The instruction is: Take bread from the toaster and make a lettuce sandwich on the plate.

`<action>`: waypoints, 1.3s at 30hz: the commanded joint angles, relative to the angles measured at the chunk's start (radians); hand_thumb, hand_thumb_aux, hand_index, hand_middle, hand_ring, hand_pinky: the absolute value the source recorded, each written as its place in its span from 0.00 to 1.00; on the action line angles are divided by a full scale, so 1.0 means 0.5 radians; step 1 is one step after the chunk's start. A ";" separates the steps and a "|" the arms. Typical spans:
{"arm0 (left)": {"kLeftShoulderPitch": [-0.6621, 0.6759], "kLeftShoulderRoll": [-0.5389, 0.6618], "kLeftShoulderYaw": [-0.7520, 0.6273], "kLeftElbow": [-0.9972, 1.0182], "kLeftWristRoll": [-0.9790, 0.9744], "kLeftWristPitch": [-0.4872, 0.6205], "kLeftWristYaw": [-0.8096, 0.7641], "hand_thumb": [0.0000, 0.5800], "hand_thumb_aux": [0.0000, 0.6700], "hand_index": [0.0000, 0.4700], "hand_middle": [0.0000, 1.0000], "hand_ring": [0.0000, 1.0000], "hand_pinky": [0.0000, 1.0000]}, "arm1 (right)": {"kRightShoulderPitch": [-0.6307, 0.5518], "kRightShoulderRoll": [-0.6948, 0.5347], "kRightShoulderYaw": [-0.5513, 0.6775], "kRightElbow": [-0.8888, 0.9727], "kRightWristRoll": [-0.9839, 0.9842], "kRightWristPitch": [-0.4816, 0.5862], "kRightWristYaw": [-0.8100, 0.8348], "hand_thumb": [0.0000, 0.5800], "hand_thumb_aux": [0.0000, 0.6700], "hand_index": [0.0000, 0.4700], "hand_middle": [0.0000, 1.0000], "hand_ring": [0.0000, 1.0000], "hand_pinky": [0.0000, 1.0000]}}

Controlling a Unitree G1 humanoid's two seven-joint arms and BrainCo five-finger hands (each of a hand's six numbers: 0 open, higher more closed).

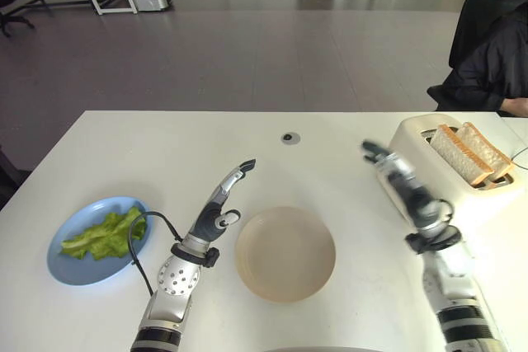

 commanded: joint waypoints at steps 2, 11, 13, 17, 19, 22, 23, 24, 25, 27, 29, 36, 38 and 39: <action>0.059 -0.011 -0.006 -0.049 0.028 0.044 0.009 0.00 0.00 0.00 0.00 0.00 0.00 | -0.015 -0.591 -0.792 -0.114 -0.034 0.287 -0.157 0.00 0.00 0.00 0.00 0.00 0.00; 0.076 -0.024 -0.011 -0.095 0.061 0.075 0.023 0.00 0.00 0.00 0.00 0.00 0.00 | -0.200 -0.826 -0.598 0.975 -1.057 0.405 -0.582 0.00 0.00 0.00 0.00 0.00 0.00; 0.087 -0.023 -0.004 -0.104 0.065 0.077 0.029 0.00 0.00 0.00 0.00 0.00 0.00 | -0.235 -0.837 -0.517 1.065 -1.135 0.373 -0.587 0.34 0.19 0.19 0.00 0.00 0.00; 0.101 -0.019 0.003 -0.105 0.071 0.071 0.041 0.00 0.00 0.00 0.00 0.00 0.00 | -0.264 -0.836 -0.388 1.150 -1.226 0.344 -0.587 0.76 0.51 0.51 0.00 0.00 0.00; 0.108 -0.017 0.006 -0.110 0.071 0.069 0.046 0.00 0.00 0.00 0.00 0.00 0.00 | -0.279 -0.836 -0.353 1.183 -1.238 0.357 -0.594 0.79 0.54 0.54 0.00 0.00 0.00; 0.119 -0.017 0.010 -0.134 0.074 0.078 0.050 0.00 0.00 0.00 0.00 0.00 0.00 | -0.293 -0.837 -0.332 1.169 -1.223 0.353 -0.597 0.97 0.84 0.84 0.00 0.00 0.00; 0.120 -0.017 0.009 -0.138 0.074 0.080 0.051 0.00 0.00 0.00 0.00 0.00 0.00 | -0.293 -0.835 -0.336 1.151 -1.214 0.343 -0.604 1.00 1.00 1.00 0.00 0.00 0.00; 0.120 -0.017 0.009 -0.141 0.075 0.082 0.052 0.00 0.00 0.00 0.00 0.00 0.00 | -0.289 -0.832 -0.341 1.117 -1.201 0.337 -0.608 1.00 1.00 1.00 0.00 0.00 0.00; 0.121 -0.017 0.009 -0.144 0.076 0.084 0.052 0.00 0.00 0.00 0.00 0.00 0.00 | -0.284 -0.829 -0.345 1.086 -1.192 0.331 -0.612 1.00 1.00 1.00 0.00 0.00 0.00; 0.123 -0.015 0.010 -0.151 0.076 0.090 0.053 0.00 0.00 0.00 0.00 0.00 0.00 | -0.278 -0.817 -0.359 1.025 -1.165 0.332 -0.614 1.00 1.00 1.00 0.00 0.00 0.00; 0.125 -0.014 0.012 -0.159 0.076 0.097 0.054 0.00 0.00 0.00 0.00 0.00 0.00 | -0.278 -0.810 -0.376 0.982 -1.151 0.348 -0.632 1.00 1.00 1.00 0.00 0.00 0.00; 0.127 -0.012 0.023 -0.178 0.084 0.111 0.064 0.00 0.00 0.00 0.00 0.00 0.00 | -0.380 -0.848 -0.645 0.820 -0.810 0.520 -0.594 1.00 1.00 1.00 0.00 0.00 0.00; 0.129 -0.011 0.025 -0.184 0.086 0.114 0.067 0.00 0.00 0.00 0.00 0.00 0.00 | -0.419 -0.859 -0.686 0.793 -0.704 0.573 -0.528 1.00 1.00 1.00 0.00 0.00 0.00; 0.131 -0.013 0.025 -0.186 0.089 0.116 0.072 0.00 0.00 0.00 0.00 0.00 0.00 | -0.434 -0.853 -0.681 0.784 -0.678 0.588 -0.496 1.00 1.00 1.00 0.00 0.00 0.00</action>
